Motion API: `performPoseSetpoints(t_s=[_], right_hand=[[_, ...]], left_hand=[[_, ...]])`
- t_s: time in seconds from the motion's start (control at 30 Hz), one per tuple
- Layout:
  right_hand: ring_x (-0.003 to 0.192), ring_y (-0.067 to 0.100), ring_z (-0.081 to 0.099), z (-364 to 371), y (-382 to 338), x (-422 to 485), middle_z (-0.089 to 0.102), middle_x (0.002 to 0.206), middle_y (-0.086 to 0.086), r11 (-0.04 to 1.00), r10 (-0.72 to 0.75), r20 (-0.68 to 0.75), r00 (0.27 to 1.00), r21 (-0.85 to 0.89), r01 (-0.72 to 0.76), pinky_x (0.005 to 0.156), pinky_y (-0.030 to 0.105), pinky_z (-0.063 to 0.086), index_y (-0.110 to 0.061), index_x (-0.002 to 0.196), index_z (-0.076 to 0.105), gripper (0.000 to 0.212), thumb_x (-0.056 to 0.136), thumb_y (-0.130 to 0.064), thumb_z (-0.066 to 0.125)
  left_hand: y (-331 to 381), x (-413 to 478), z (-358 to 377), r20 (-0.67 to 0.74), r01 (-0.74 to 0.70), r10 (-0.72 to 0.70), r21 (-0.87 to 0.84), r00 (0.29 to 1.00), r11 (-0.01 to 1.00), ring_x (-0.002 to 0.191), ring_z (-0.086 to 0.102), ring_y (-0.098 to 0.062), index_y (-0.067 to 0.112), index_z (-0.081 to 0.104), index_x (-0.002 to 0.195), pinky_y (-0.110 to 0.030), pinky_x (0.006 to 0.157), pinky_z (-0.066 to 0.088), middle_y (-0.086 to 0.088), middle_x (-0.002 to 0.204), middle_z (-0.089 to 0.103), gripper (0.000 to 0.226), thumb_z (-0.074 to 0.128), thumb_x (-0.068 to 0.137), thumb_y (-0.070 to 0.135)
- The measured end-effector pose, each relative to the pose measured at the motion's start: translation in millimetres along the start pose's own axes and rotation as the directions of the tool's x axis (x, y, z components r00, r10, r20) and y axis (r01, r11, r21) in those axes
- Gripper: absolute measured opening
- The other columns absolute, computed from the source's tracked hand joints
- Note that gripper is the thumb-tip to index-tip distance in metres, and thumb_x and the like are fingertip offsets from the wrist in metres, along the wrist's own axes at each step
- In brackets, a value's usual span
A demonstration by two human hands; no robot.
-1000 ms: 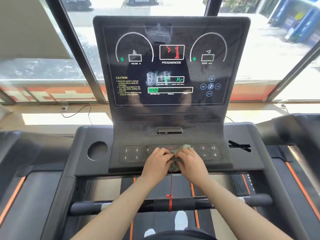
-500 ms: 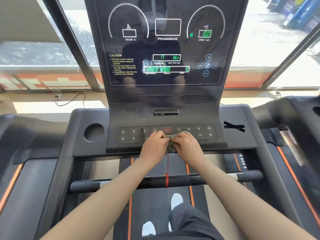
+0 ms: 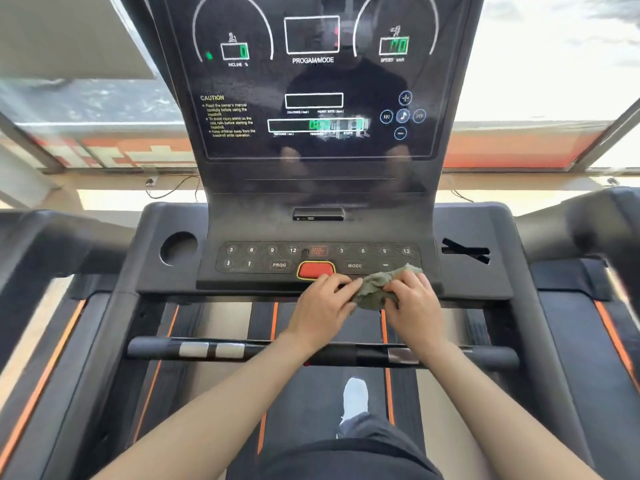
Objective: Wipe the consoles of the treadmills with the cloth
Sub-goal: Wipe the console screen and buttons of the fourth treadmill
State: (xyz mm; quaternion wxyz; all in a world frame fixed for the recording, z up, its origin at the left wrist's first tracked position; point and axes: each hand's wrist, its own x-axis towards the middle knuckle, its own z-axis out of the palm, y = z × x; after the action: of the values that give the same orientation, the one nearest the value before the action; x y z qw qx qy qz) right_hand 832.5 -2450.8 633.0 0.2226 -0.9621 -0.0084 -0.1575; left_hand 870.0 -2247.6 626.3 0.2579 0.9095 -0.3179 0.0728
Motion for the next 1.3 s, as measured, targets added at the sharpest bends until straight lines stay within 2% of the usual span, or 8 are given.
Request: performPoseSetpoints(t_s=[0.17,0.3,0.43,0.57,0.67,0.93,1.1,1.3], right_hand=[[0.086,0.03,0.057,11,-7,-11,0.064,0.091,0.004,0.993,0.023,0.036,0.999,0.116,-0.027,0.078,0.034,0.049,-0.009,0.092,0.075,0.025,0.071,0.004,0.076],[0.091,0.03,0.06,9,-7,-14,0.067,0.1,0.004,0.99,-0.018,0.062,0.998,0.141,0.009,0.085,0.032,0.05,-0.008,0.101,0.074,0.031,0.073,0.003,0.078],[0.091,0.033,0.058,-5,4,-15,0.067,0.1,0.006,0.999,0.024,0.006,1.0,0.04,-0.024,0.086,0.036,0.048,-0.006,0.101,0.072,0.035,0.069,0.008,0.074],[0.086,0.034,0.054,-16,9,-13,0.066,0.095,0.008,0.991,0.118,-0.043,0.992,-0.058,-0.12,0.08,0.039,0.048,-0.006,0.094,0.068,0.029,0.068,0.007,0.073],[0.084,0.033,0.054,-10,1,-11,0.063,0.089,0.008,0.993,0.1,-0.022,0.995,-0.063,-0.101,0.075,0.041,0.05,-0.006,0.088,0.064,0.025,0.068,0.007,0.073],[0.088,0.03,0.058,31,-51,4,0.063,0.093,0.006,0.989,-0.104,0.138,0.985,0.118,0.088,0.077,0.038,0.051,-0.008,0.096,0.067,0.025,0.074,0.001,0.073],[0.088,0.032,0.061,60,-91,21,0.064,0.096,0.01,0.948,-0.3,0.179,0.937,0.163,0.272,0.081,0.039,0.052,-0.006,0.101,0.071,0.031,0.073,0.004,0.075],[0.096,0.033,0.06,95,-136,42,0.063,0.107,0.012,0.872,-0.488,0.2,0.85,0.147,0.466,0.091,0.039,0.051,-0.004,0.11,0.07,0.042,0.071,0.011,0.075]], left_hand=[[15,5,12,0.061,0.031,-0.031,-0.01,0.998,0.999,0.095,0.059,-0.025,0.015,0.066,0.127,-0.038,0.076,0.056,-0.002,0.112,0.063,0.05,0.078,0.079,0.021],[16,11,17,-0.032,0.036,-0.034,0.05,0.999,0.998,0.082,0.057,-0.024,0.015,0.071,0.107,-0.037,0.065,0.052,-0.002,0.097,0.062,0.035,0.06,0.081,0.036],[19,27,25,-0.111,-0.052,0.061,0.087,0.992,0.995,0.076,0.055,-0.024,0.013,0.071,0.089,-0.037,0.064,0.05,-0.003,0.088,0.061,0.016,0.062,0.085,0.026],[25,37,30,-0.099,-0.091,0.1,0.089,0.99,0.992,0.075,0.054,-0.024,0.012,0.07,0.084,-0.036,0.063,0.048,-0.003,0.085,0.06,0.004,0.07,0.084,0.016],[18,32,26,-0.116,-0.078,0.089,0.102,0.989,0.992,0.073,0.052,-0.025,0.011,0.07,0.081,-0.038,0.061,0.047,-0.003,0.082,0.058,0.005,0.069,0.086,0.013],[-37,-23,-14,-0.242,0.098,-0.063,0.138,0.968,0.985,0.074,0.056,-0.024,0.013,0.076,0.087,-0.033,0.066,0.048,-0.001,0.082,0.062,0.005,0.074,0.083,0.013],[-79,-57,-37,-0.319,0.246,-0.183,0.168,0.93,0.955,0.075,0.053,-0.023,0.016,0.077,0.089,-0.036,0.064,0.049,0.0,0.084,0.062,0.005,0.072,0.086,0.018],[-115,-86,-71,-0.375,0.42,-0.346,0.136,0.86,0.897,0.073,0.056,-0.026,0.016,0.078,0.092,-0.035,0.055,0.05,0.0,0.083,0.063,0.021,0.06,0.091,0.026]])
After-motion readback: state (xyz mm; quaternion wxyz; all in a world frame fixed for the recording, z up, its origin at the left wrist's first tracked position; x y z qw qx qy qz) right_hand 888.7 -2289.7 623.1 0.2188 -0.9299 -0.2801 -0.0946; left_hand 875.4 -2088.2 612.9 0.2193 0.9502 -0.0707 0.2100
